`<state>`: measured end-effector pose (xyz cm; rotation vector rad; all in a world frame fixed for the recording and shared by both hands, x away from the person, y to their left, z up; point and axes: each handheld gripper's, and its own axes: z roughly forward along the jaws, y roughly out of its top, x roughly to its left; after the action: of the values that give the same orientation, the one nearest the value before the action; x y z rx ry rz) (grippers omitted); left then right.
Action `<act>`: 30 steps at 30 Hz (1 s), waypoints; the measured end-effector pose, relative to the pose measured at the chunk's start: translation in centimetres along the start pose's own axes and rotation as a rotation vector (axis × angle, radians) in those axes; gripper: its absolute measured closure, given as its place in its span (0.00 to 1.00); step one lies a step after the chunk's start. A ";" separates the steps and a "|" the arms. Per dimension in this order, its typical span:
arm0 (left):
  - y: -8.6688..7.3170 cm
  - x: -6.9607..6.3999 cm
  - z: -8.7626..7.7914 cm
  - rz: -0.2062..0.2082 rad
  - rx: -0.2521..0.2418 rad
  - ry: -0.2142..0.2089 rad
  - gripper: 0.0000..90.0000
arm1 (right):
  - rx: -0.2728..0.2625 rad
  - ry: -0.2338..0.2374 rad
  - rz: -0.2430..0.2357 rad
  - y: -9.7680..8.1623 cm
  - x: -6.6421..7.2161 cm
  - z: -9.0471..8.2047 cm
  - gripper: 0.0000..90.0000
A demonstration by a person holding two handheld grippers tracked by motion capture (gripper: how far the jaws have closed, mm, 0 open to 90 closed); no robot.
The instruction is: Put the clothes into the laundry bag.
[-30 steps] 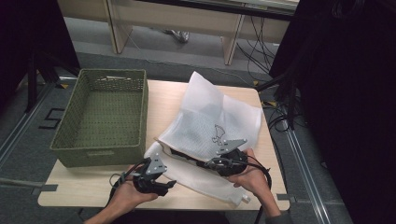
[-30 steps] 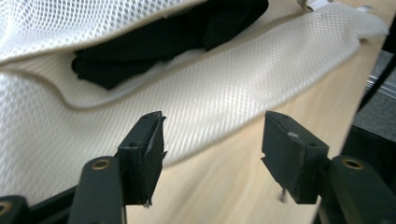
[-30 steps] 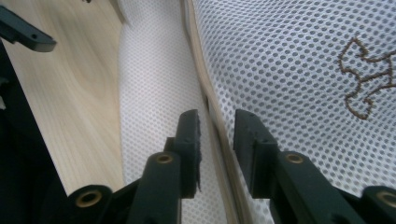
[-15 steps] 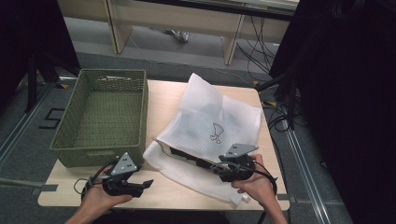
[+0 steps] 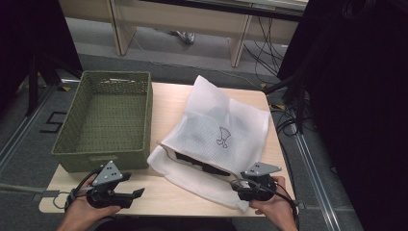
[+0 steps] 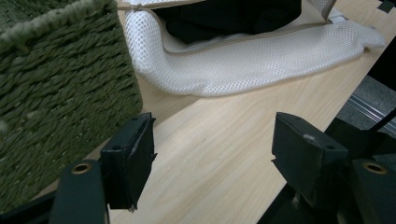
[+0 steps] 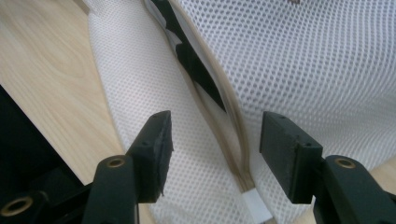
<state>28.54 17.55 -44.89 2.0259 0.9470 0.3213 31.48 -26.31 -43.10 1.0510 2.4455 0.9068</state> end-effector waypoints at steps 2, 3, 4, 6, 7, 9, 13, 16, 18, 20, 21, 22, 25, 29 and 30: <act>-0.3 0.2 -0.3 -0.002 0.004 -0.001 0.31 | -0.005 0.000 0.007 -0.5 0.0 -0.2 0.49; -0.4 0.2 -0.4 -0.011 0.000 0.004 0.31 | -0.009 -0.006 0.023 -0.7 0.1 -0.4 0.48; -0.5 0.4 -0.5 -0.006 0.009 -0.003 0.30 | -0.017 -0.010 0.025 -1.0 0.2 -0.5 0.48; -0.8 0.5 -0.7 -0.022 -0.006 -0.010 0.29 | -0.041 -0.006 0.002 -1.4 0.2 -0.6 0.46; -0.9 0.7 -0.9 -0.005 -0.001 -0.007 0.28 | -0.054 -0.003 0.001 -1.6 0.3 -0.6 0.46; -1.1 0.9 -1.2 0.006 -0.010 -0.003 0.26 | -0.055 -0.005 0.008 -2.0 0.7 -0.8 0.45; -1.4 1.4 -1.8 -0.003 -0.030 0.001 0.20 | -0.055 -0.015 0.020 -2.9 1.1 -1.0 0.44; -1.8 1.6 -2.3 -0.004 -0.044 0.008 0.17 | -0.071 -0.011 0.024 -3.3 1.3 -1.2 0.42; -2.0 1.8 -2.6 0.002 -0.028 0.017 0.17 | -0.073 -0.029 0.040 -3.6 1.6 -1.5 0.41; -2.2 1.7 -2.7 0.016 -0.026 0.006 0.17 | -0.088 -0.018 0.024 -3.9 1.7 -1.6 0.41; -2.3 1.5 -2.7 0.029 -0.029 0.008 0.17 | -0.086 -0.025 0.037 -3.9 1.8 -1.8 0.41; -2.4 1.3 -2.9 0.038 -0.022 0.020 0.17 | -0.091 -0.007 0.035 -4.1 1.8 -1.8 0.40; -2.6 0.8 -2.8 0.036 -0.028 0.005 0.17 | -0.104 0.007 0.061 -4.4 2.1 -2.2 0.40; -2.8 0.4 -2.7 0.041 -0.022 -0.002 0.18 | -0.102 0.009 0.064 -4.9 2.4 -2.4 0.39; -2.7 0.4 -2.7 0.054 -0.018 -0.001 0.18 | -0.104 0.000 0.059 -5.0 2.5 -2.5 0.39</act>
<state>26.04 20.42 -45.49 2.0380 0.8868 0.3572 25.92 -28.13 -44.68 1.0918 2.3500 1.0406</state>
